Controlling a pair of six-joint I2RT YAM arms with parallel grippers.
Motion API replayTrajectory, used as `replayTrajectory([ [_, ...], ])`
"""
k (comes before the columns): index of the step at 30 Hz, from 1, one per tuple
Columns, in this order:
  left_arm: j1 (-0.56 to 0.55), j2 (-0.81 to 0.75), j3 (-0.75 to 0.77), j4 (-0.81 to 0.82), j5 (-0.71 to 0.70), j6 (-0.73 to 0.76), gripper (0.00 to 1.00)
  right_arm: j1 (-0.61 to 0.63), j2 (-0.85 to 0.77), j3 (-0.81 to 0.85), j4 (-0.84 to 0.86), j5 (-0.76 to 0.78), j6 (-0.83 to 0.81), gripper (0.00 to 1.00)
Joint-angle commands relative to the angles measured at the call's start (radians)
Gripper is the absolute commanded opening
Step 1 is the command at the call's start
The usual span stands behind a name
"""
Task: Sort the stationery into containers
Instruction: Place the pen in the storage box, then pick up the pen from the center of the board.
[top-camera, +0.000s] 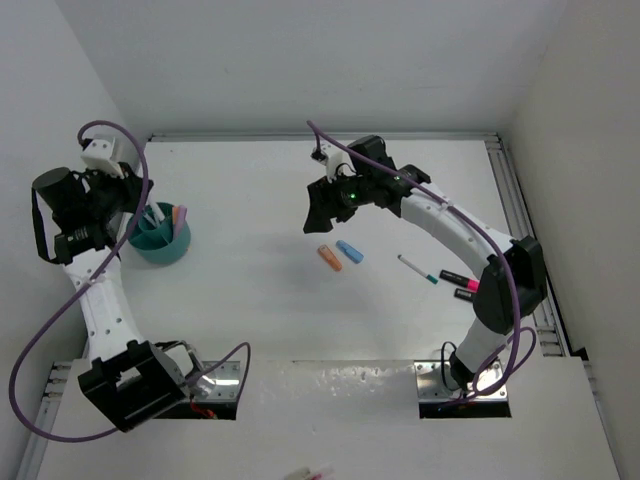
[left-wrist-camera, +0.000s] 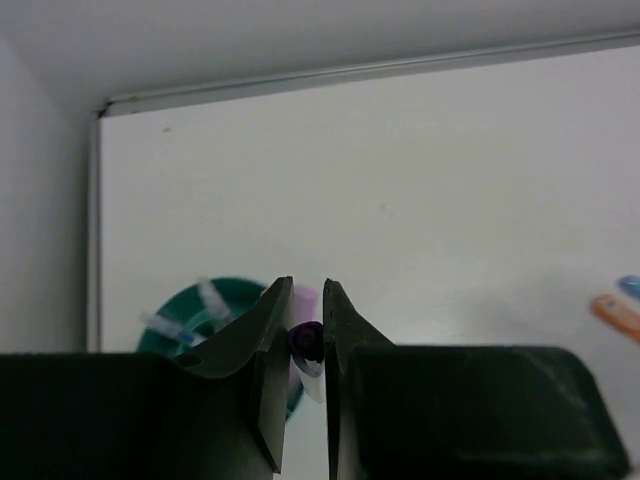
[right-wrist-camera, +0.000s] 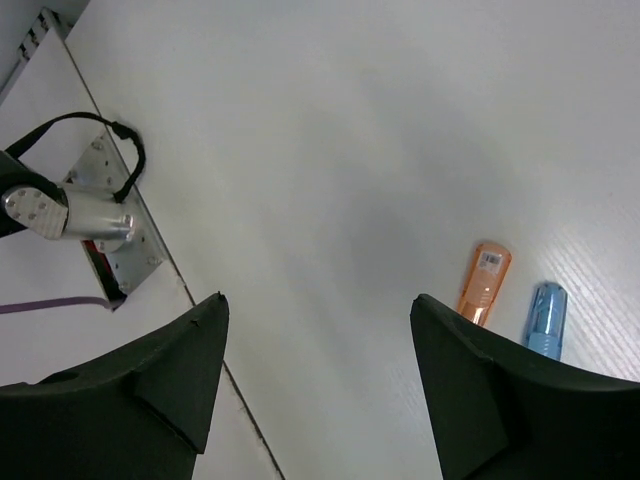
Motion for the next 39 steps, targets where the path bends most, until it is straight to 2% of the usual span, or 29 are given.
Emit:
replayTrajectory([
  [1, 0.087, 0.023, -0.035, 0.053, -0.003, 0.111, 0.00, 0.012, -0.034, -0.013, 0.028, 0.008, -0.009, 0.72],
  [4, 0.175, 0.068, -0.069, 0.117, 0.064, 0.077, 0.00, 0.016, -0.025, -0.004, 0.035, 0.008, 0.001, 0.72],
  [7, 0.189, 0.092, -0.101, 0.156, 0.060, 0.076, 0.00, 0.032, -0.023, -0.004, 0.044, 0.026, -0.009, 0.72],
  [19, 0.166, 0.183, -0.176, 0.282, 0.045, 0.113, 0.00, 0.013, -0.049, -0.117, 0.039, 0.054, -0.058, 0.71],
  [27, 0.147, 0.209, -0.238, 0.346, 0.032, 0.165, 0.02, -0.045, -0.083, -0.159, 0.030, 0.072, -0.081, 0.71],
  [29, 0.152, 0.221, -0.230, 0.345, 0.042, 0.165, 0.16, -0.062, -0.109, -0.183, 0.015, 0.107, -0.110, 0.71],
  [30, 0.153, 0.223, -0.222, 0.337, 0.049, 0.165, 0.35, -0.068, -0.120, -0.203, 0.000, 0.121, -0.122, 0.71],
  [33, 0.159, 0.207, -0.184, 0.303, 0.101, 0.180, 0.56, -0.108, -0.169, -0.254, -0.051, 0.160, -0.171, 0.70],
  [36, 0.163, 0.151, -0.165, 0.303, 0.149, 0.189, 0.60, -0.162, -0.241, -0.339, -0.077, 0.202, -0.238, 0.68],
  [39, 0.134, 0.097, -0.117, 0.219, 0.207, 0.209, 0.60, -0.209, -0.301, -0.415, -0.120, 0.284, -0.311, 0.64],
])
